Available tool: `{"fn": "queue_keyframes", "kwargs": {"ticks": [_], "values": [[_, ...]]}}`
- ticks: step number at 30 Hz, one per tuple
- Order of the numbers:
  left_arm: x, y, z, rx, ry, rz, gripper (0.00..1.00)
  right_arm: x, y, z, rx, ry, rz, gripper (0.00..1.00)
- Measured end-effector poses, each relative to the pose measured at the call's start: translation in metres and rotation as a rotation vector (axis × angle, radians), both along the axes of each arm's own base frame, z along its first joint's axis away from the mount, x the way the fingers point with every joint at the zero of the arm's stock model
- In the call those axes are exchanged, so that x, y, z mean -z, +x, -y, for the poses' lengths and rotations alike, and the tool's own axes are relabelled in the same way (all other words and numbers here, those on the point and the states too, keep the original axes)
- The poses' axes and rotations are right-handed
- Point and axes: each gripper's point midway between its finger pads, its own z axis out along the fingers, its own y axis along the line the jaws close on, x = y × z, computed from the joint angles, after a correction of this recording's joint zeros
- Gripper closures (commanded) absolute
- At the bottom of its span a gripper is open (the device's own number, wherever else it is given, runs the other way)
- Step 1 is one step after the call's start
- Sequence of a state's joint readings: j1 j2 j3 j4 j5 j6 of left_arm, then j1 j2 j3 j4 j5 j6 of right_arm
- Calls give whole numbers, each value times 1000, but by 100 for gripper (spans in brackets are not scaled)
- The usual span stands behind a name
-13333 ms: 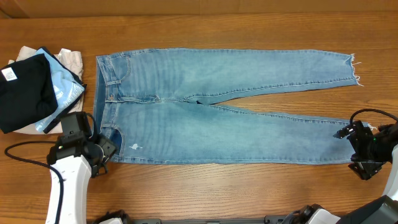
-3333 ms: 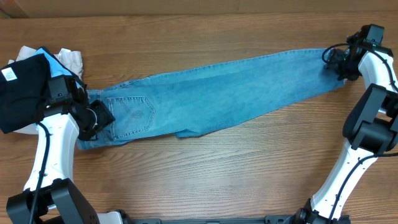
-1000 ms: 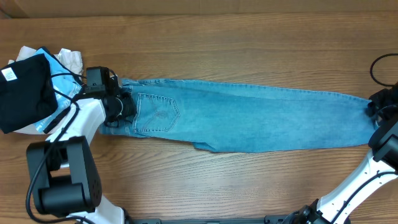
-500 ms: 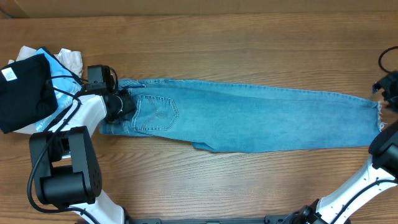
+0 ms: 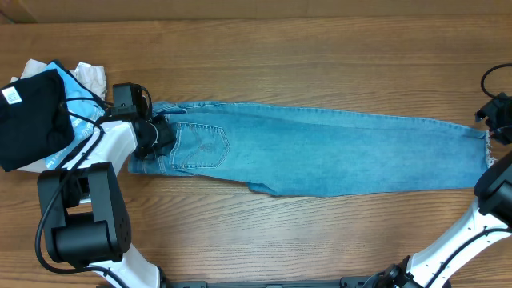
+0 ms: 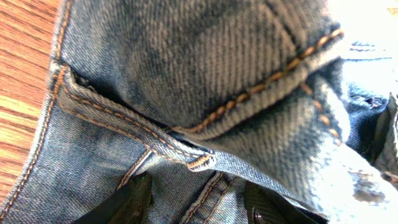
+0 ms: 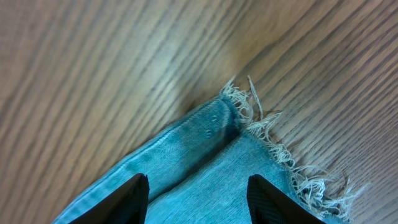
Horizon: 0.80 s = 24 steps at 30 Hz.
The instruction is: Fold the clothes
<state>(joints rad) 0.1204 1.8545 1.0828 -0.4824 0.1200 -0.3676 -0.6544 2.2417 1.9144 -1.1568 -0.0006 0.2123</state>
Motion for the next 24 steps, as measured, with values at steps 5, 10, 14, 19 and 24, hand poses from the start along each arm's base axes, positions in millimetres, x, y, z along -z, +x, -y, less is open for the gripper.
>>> {"fn": "queue_keyframes", "kwargs": {"ticks": [5,10,14,19,24], "values": [[0,0,0,1,-1,0,47,10,-8,1,7,2,-43,46],[0,0,1,1,-3,1,47,18,-12,6,20,-7,-48,46],[0,0,1,1,-3,1,47,30,-17,3,31,-2,-62,47],[0,0,1,1,-4,-2,46,39,-19,2,40,-3,-60,50],[0,-1,1,1,-4,-5,46,41,-17,4,52,-9,-51,57]]}}
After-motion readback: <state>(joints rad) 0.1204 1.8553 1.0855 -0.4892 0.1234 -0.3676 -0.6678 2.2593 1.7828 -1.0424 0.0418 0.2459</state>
